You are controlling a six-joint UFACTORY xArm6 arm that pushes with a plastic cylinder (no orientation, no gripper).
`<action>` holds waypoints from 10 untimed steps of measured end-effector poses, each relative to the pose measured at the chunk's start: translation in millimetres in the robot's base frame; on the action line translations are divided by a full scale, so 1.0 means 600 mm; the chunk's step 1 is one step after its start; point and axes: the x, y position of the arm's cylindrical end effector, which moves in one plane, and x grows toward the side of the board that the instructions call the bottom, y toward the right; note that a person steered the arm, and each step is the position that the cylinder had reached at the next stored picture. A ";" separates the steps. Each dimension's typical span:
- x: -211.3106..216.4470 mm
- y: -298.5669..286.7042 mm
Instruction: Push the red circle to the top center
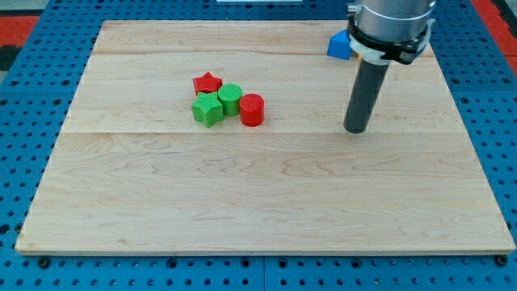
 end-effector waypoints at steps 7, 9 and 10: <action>-0.105 -0.018; -0.094 -0.044; -0.094 -0.044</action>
